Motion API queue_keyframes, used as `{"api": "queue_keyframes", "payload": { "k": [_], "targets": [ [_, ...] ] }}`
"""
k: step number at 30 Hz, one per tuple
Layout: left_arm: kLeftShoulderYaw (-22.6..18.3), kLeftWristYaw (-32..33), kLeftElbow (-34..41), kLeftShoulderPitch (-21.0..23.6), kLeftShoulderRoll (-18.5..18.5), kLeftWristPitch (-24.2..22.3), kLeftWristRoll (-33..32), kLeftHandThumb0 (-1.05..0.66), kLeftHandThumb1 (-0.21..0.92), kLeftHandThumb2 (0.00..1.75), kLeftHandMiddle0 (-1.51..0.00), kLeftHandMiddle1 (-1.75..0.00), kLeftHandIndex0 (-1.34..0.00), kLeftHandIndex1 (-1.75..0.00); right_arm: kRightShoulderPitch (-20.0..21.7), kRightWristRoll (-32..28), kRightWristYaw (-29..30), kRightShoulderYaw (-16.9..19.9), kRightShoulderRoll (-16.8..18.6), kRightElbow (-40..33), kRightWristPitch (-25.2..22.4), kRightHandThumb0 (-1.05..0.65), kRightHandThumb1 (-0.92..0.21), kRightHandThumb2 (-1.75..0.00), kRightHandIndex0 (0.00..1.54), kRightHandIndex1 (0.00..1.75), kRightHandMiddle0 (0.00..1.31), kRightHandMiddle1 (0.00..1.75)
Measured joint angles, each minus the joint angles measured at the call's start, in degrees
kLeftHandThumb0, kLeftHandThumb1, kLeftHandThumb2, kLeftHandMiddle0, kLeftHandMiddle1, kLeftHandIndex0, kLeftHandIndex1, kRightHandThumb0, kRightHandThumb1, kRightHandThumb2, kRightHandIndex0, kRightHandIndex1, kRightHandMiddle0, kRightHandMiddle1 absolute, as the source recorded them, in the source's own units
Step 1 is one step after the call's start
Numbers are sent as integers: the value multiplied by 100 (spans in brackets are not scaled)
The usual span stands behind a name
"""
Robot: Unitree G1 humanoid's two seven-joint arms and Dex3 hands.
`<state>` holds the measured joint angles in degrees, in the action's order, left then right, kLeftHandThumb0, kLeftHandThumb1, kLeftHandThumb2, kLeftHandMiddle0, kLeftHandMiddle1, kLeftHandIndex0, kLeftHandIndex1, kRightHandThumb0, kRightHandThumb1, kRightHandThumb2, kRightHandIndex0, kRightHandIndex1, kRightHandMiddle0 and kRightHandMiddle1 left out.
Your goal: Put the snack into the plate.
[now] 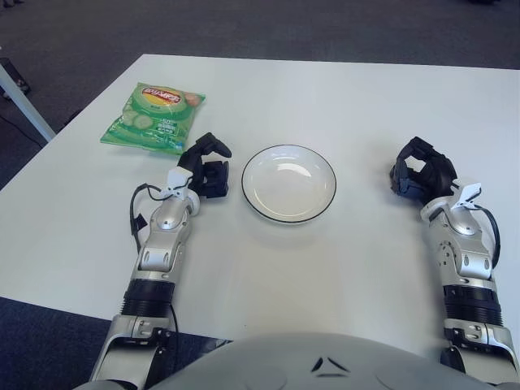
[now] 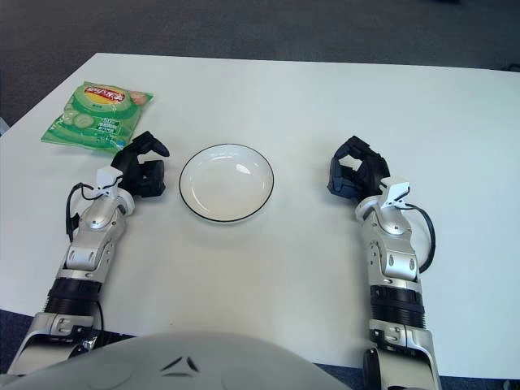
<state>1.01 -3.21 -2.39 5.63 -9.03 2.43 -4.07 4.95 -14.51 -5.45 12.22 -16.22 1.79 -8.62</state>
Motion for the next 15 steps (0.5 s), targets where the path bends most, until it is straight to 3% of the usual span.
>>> {"api": "queue_keyframes", "payload": {
  "k": [15],
  "targets": [
    [-1, 0, 12, -10, 2, -3, -2, -46, 38, 124, -126, -175, -56, -175, 2, 0, 0, -1, 4, 28, -8, -47, -35, -127, 129, 175, 59, 175]
  ]
}}
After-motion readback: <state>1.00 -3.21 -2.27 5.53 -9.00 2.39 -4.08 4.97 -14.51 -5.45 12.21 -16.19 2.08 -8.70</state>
